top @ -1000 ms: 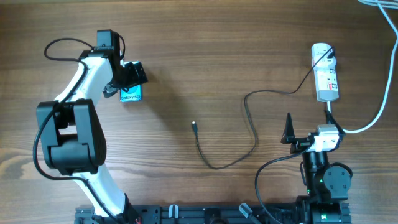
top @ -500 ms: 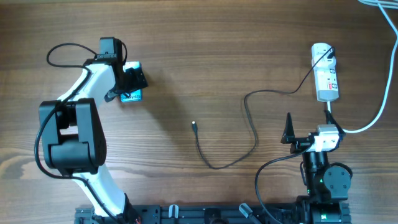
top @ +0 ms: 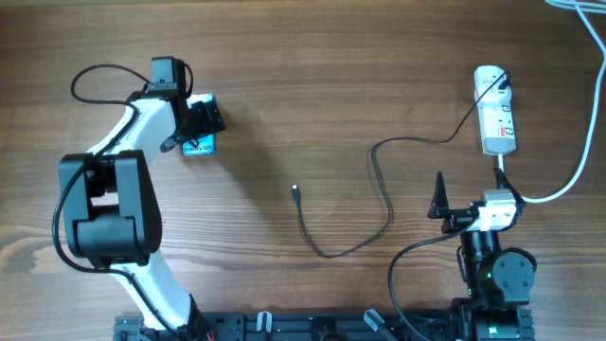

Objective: Plug charger to phone and switch on socket
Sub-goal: 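Close the left gripper on the phone's sides and lift it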

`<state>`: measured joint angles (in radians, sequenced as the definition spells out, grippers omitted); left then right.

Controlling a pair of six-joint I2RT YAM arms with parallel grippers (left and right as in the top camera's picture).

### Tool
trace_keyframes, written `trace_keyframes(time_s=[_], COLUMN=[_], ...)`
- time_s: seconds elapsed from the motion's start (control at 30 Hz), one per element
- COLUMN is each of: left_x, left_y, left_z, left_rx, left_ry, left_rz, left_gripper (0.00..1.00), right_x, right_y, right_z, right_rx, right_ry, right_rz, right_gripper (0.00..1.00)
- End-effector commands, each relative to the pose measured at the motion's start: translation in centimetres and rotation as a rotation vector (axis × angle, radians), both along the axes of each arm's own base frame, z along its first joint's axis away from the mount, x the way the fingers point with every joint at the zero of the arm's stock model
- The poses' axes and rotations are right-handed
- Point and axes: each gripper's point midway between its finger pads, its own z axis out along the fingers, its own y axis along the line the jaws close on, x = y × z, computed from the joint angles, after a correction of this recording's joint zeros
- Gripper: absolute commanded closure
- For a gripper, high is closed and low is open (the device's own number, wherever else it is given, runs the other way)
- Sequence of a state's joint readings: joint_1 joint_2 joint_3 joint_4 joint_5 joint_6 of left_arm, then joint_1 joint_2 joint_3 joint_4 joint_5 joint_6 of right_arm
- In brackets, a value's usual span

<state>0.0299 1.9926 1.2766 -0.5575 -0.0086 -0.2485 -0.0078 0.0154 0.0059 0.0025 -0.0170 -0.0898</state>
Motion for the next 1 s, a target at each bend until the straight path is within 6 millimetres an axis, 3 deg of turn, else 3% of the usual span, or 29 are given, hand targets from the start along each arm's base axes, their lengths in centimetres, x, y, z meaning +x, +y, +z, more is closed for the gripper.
trace_keyframes(time_s=[0.0,0.07,0.23,0.7,0.8,0.9,0.97], left_x=[-0.3,-0.4,-1.2,-4.8,-4.8,-3.5,-2.4], left_y=[-0.4,-0.7,-2.4,-3.0,-3.5,-3.7,-3.7], left_z=[-1.1,-1.1,-1.2,-1.8,-1.8,-1.6,-1.4], left_rx=[-0.009,-0.024,-0.120,-0.127,-0.125,-0.122,-0.119], left_ry=[0.014,0.019,0.047,0.195,0.198,0.142,0.096], left_rz=[-0.038,-0.042,-0.069,-0.072,-0.087,-0.095,-0.097], left_gripper=[0.06,0.14,0.13,0.23,0.18,0.02,0.00], right_x=[0.0,0.0,0.0,0.0,0.0,0.0,0.0], right_y=[-0.2,-0.2,-0.2,-0.2,-0.2,-0.2,-0.2], right_z=[0.2,0.2,0.2,0.2,0.2,0.2,0.2], right_rx=[0.013,0.013,0.013,0.013,0.013,0.013,0.013], right_ry=[-0.011,-0.011,-0.011,-0.011,-0.011,-0.011,-0.011], right_rz=[-0.012,-0.012,-0.013,-0.012,-0.012,-0.012,-0.012], right_gripper=[0.00,0.00,0.00,0.00,0.00,0.00,0.00])
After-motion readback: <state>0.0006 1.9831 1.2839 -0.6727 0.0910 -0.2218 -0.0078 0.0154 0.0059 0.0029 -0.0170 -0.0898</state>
